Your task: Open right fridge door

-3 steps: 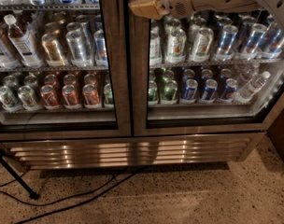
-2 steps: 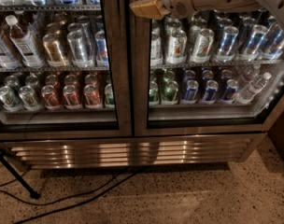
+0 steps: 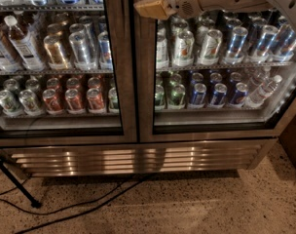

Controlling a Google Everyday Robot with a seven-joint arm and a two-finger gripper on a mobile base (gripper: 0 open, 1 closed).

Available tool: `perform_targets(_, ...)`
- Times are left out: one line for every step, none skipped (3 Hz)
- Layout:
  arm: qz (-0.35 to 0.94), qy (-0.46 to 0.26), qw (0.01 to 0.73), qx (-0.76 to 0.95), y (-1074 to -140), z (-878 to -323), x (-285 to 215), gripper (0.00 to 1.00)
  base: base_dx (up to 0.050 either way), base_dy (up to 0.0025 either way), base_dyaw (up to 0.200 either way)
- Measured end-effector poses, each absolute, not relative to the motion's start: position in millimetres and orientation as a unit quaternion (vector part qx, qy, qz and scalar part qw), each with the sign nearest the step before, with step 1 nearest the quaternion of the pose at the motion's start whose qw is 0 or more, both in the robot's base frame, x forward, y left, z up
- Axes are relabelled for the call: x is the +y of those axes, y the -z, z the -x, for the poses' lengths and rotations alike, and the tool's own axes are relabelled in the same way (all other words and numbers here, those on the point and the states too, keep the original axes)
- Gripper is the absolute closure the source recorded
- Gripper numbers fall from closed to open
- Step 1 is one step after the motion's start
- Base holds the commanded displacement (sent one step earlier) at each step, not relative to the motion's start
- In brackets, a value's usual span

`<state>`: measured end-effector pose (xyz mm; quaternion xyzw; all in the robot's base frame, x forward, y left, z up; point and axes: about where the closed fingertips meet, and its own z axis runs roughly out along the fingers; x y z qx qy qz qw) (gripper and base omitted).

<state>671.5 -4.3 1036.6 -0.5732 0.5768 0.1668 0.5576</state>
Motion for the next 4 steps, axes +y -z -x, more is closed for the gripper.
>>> perform_targets(0.571, -0.164, 0.558, 0.58, -1036.5, -671.5, -4.1, 1.0, 0.0, 0.0, 0.0)
perform_targets(0.568, -0.159, 0.558, 0.584, -1036.4, -671.0, -3.7, 1.0, 0.0, 0.0, 0.0)
perform_targets(0.565, -0.154, 0.559, 0.587, -1038.8, -671.9, -4.8, 1.0, 0.0, 0.0, 0.0)
perform_targets(0.562, -0.15, 0.559, 0.59, -1038.4, -671.8, -4.4, 1.0, 0.0, 0.0, 0.0)
